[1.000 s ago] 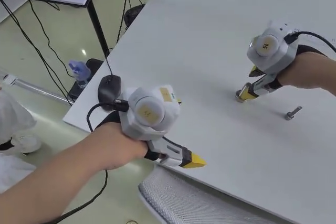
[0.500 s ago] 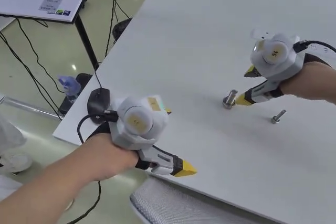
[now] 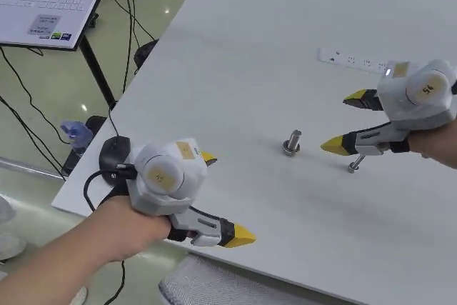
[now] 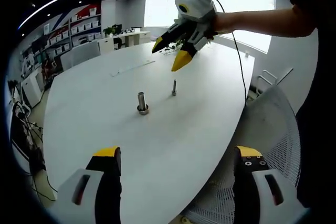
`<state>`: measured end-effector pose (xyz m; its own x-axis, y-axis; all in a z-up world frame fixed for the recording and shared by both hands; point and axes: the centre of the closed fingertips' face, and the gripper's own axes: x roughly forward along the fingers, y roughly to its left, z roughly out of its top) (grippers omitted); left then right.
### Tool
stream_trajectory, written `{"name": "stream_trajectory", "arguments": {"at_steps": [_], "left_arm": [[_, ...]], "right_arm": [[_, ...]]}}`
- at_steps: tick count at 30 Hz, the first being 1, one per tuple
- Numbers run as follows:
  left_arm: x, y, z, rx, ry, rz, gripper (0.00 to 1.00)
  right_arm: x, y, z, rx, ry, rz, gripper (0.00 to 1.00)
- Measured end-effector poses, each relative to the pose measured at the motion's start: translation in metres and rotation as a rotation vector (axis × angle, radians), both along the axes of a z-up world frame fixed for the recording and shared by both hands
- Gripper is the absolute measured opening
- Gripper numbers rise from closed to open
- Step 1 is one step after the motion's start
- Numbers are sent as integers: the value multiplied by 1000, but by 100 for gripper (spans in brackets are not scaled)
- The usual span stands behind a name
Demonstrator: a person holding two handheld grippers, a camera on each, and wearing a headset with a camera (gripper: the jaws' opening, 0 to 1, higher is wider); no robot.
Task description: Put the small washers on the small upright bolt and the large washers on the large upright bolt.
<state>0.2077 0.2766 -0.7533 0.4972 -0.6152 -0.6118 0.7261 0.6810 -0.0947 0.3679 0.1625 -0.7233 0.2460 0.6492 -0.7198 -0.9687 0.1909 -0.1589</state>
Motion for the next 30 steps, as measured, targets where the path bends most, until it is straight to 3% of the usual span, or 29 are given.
{"name": "stream_trajectory", "arguments": {"at_steps": [8,16,21,30], "left_arm": [[2,-2,6,-27,-15,23,89],[4,-8,15,-54,-31,44,90],[6,-11,19,-61,-37,52,90],[4,-11,25,-74,-50,76,91]], "right_arm": [[-31,-19,27,136,0,-71,69],[-53,-46,43,257,-5,-158,74],[-67,-68,45,323,-7,-232,78],[-94,-96,28,366,14,-308,84]]}}
